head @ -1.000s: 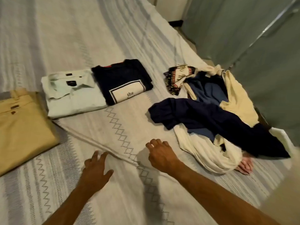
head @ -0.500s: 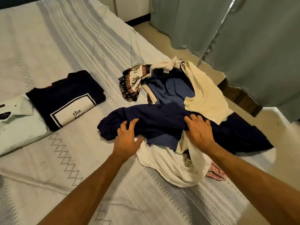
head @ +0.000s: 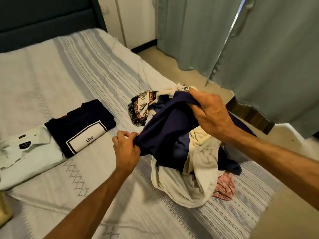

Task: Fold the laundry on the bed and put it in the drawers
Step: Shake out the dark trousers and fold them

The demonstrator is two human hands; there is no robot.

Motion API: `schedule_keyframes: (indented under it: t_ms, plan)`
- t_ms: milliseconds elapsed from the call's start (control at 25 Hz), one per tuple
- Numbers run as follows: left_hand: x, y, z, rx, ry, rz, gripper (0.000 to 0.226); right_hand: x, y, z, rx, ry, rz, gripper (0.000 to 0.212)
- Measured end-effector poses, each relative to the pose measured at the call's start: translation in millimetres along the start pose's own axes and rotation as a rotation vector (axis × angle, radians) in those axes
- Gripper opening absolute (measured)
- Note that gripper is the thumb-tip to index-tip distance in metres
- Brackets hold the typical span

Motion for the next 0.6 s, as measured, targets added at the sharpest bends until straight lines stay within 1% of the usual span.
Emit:
schedule_keyframes:
  t_ms: [80,120,200,240,280,320,360,400,440,480,520,560,600]
  plan:
    - [-55,-6,-2,0.110,-0.111,0.001,0.024,-29,18,-35,0.066,0.082,0.116,0.017]
    - [-93,-13,1,0.119,-0.221,-0.035,0.018,-48,25,-50,0.109,0.108,0.166,0.020]
    - [-176,-31,8,0.101,-0.447,-0.069,0.019,-95,25,-82,0.187,0.091,0.194,0.030]
    - [-213,-41,13,0.102,-0.509,-0.061,0.021,-115,19,-94,0.214,0.063,0.187,0.035]
    - [-253,-53,18,0.115,-0.550,-0.088,0.025,-137,10,-110,0.228,0.030,0.187,0.037]
    - [-294,-69,23,0.159,-0.623,-0.194,0.032,-158,-3,-129,0.234,-0.001,0.193,0.040]
    - [-334,-92,29,0.209,-0.687,-0.361,0.039,-177,-19,-154,0.228,-0.006,0.217,0.042]
    - [-367,-111,37,0.263,-0.690,-0.534,0.045,-195,-29,-176,0.232,-0.007,0.254,0.045]
    - [-399,-137,46,0.324,-0.574,-0.685,0.048,-217,-43,-202,0.263,-0.026,0.307,0.051]
    - [-428,-167,59,0.367,-0.442,-0.805,0.047,-238,-61,-231,0.326,-0.057,0.359,0.057]
    - [-446,-194,71,0.381,-0.338,-0.887,0.042,-260,-82,-251,0.418,-0.119,0.418,0.060]
    - [-461,-215,87,0.396,-0.287,-0.948,0.038,-287,-102,-271,0.532,-0.184,0.462,0.059]
    - [-466,-229,102,0.399,-0.300,-0.970,0.036,-310,-120,-279,0.687,-0.253,0.434,0.054]
Point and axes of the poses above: each hand's wrist, its own y-axis towards the middle knuckle, its own x-axis out of the palm, z = x × y, the point moved 1 cm from there along y, towards the middle knuckle, and after that the axes turned 8 degrees about y, right-handed, at the moved point
